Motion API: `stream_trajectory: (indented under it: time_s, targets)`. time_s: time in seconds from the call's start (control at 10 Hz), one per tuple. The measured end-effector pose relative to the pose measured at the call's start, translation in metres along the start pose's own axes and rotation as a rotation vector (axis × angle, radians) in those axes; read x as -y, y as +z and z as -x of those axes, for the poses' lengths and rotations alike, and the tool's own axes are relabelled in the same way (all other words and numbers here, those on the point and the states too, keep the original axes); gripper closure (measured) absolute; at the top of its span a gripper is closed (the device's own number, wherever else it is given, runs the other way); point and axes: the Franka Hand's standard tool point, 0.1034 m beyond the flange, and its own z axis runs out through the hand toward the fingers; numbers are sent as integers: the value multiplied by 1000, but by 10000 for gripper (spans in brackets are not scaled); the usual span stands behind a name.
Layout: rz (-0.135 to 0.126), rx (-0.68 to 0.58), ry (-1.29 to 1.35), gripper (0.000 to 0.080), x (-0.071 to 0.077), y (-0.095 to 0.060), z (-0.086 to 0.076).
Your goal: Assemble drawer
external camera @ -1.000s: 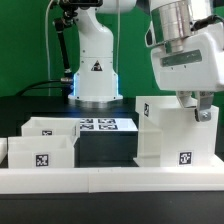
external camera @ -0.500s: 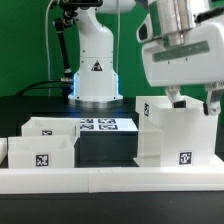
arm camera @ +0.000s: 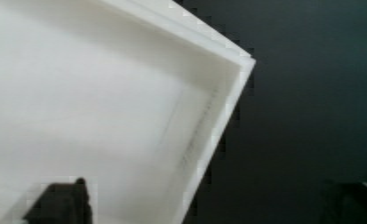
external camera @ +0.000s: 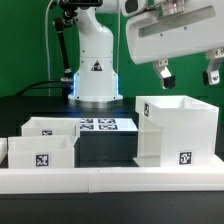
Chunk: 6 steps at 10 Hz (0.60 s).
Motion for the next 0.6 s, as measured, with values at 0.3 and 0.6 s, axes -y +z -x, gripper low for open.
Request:
stream_trajectory:
  time_s: [0.3, 0.6]
  targets:
    - [7, -1, -160, 150, -2, 1, -1]
    - [56, -12, -611, 150, -23, -4, -21]
